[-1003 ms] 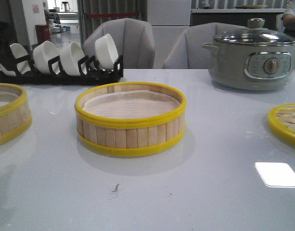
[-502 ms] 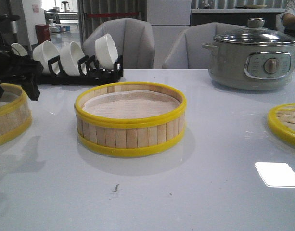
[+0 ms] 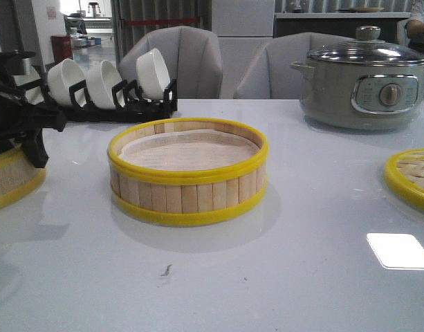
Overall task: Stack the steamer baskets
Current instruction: 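Grasp the rim of the steamer basket nearest the left gripper, then lift the basket with the left gripper and carry it over the middle basket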
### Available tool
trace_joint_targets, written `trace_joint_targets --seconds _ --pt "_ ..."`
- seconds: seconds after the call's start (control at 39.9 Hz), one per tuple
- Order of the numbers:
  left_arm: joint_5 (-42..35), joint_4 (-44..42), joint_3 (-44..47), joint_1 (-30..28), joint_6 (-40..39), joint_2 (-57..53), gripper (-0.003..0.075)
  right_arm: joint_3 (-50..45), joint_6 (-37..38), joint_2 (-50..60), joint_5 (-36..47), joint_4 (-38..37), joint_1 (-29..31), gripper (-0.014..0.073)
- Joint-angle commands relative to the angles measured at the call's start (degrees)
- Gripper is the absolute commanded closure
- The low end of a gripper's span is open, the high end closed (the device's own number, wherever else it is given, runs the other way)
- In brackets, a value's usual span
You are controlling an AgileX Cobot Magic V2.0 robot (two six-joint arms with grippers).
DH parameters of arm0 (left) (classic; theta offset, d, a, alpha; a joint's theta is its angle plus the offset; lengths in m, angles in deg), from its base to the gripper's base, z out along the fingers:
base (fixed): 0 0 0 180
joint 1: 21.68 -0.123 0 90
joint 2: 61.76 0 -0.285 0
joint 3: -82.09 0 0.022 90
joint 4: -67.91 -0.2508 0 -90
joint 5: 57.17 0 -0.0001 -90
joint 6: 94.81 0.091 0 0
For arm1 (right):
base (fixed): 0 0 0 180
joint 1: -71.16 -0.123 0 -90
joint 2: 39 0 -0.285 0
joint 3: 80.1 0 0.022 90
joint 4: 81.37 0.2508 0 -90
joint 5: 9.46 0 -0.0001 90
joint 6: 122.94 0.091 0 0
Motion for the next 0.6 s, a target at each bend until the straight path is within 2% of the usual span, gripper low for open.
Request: trace_joint_targets --seconds 0.0,0.25,0.43,0.58 --pt "-1.4 0.64 -1.97 0.25 -0.33 -3.41 0.0641 2.23 -0.15 0.42 4.69 0.21 0.12 0.0148" --pt "2.82 1.13 -9.14 3.85 -0.33 -5.45 0.0631 2.23 -0.15 0.42 4.69 0.21 0.12 0.0148" --pt "8.66 1.13 -19.25 10.34 -0.33 -5.58 0.0631 2.23 -0.15 0.42 4.69 0.21 0.12 0.0148" --pt "10.17 1.13 -25.64 17.43 -0.33 -5.58 0.0631 2.23 -0.15 0.42 4.69 0.21 0.12 0.0148"
